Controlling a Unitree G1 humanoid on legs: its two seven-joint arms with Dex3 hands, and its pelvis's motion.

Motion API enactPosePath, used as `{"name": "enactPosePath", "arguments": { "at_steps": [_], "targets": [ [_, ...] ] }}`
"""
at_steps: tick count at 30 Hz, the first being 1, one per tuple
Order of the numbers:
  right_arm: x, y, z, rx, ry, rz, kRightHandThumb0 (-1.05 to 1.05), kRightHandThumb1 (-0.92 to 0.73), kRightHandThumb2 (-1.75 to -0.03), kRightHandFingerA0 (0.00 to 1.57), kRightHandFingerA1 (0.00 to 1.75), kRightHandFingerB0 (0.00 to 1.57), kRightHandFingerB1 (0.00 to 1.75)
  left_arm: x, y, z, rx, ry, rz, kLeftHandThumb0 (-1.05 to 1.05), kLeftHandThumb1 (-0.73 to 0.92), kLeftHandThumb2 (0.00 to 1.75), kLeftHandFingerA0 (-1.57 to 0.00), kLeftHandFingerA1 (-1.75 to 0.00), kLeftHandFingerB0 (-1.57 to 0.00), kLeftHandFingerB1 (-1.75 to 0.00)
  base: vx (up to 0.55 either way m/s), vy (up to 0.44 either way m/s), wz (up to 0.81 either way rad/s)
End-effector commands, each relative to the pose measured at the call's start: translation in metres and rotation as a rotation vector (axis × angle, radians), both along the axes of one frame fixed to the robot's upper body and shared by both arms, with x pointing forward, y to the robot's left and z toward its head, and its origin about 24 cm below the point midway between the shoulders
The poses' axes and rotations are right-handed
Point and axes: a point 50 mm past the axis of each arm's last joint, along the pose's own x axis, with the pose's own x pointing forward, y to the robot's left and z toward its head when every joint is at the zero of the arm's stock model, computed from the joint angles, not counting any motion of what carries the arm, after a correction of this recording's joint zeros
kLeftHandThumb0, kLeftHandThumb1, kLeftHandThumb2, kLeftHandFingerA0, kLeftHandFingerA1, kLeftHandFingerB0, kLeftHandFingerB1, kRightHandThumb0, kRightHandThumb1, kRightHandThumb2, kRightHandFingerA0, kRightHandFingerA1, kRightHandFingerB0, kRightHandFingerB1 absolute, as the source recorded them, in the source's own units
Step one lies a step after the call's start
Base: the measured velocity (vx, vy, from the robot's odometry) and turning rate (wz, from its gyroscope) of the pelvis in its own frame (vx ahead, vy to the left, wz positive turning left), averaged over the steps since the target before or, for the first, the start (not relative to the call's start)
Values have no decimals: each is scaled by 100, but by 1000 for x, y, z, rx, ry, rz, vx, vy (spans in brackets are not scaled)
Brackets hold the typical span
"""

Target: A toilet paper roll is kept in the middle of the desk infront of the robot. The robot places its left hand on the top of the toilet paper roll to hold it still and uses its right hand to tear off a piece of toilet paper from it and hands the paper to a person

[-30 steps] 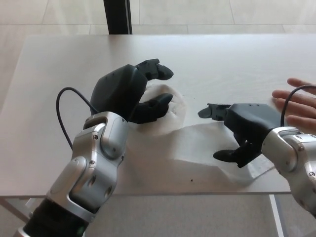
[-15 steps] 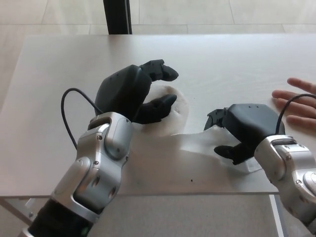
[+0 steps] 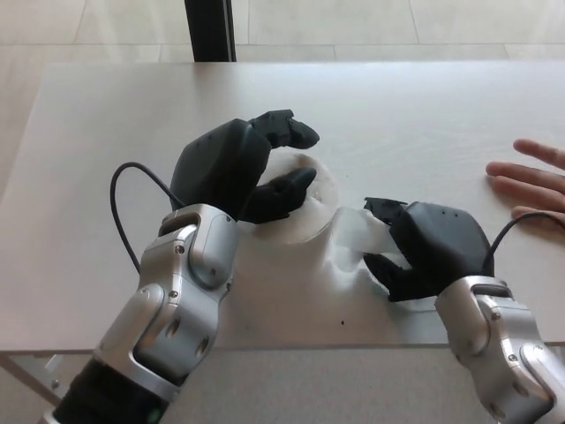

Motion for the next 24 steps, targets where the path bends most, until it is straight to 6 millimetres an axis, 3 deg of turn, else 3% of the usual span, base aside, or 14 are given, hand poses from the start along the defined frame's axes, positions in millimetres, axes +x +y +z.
{"name": "enactPosePath", "arguments": {
  "at_steps": [1,2,11,16,18,19,20,21,24],
  "targets": [
    [-5,-15,25,862,-279,-415,-18,-49,-135,87,173,78,160,-9,13,-32,22,53,68,-45,72,61,-56,-55,-66,-51,0,0,0],
    [-5,-14,29,891,-294,-423,-13,-46,-142,91,175,81,157,-10,14,-33,22,51,67,-46,72,60,-55,-56,-66,-51,0,0,0],
    [-3,-6,57,1266,-257,-465,-14,-39,-145,109,175,83,166,-14,14,-39,20,65,68,-45,72,61,-56,-54,-65,-50,0,0,0],
    [-1,-13,63,1325,-277,-548,-7,-50,-134,102,175,76,168,-15,14,-42,23,60,73,-45,70,60,-57,-56,-66,-51,0,0,0],
    [1,-18,65,1353,-288,-579,-4,-50,-137,100,175,75,164,-16,14,-42,21,68,72,-45,71,60,-56,-55,-66,-50,0,0,0],
    [1,-20,66,1391,-297,-578,-2,-53,-141,100,175,83,153,-16,14,-42,18,68,73,-45,71,61,-56,-56,-65,-51,0,0,0],
    [3,-23,67,1383,-311,-586,-9,-55,-131,103,175,74,167,-16,14,-43,22,64,70,-44,71,61,-57,-55,-65,-51,0,0,0],
    [4,-25,67,1376,-318,-596,-12,-60,-121,103,175,72,168,-16,14,-43,20,63,71,-44,70,61,-57,-55,-65,-51,0,0,0],
    [6,-29,69,1364,-329,-611,-14,-63,-116,101,175,75,160,-15,14,-43,17,66,73,-44,70,61,-56,-55,-65,-51,0,0,0]
  ]
}}
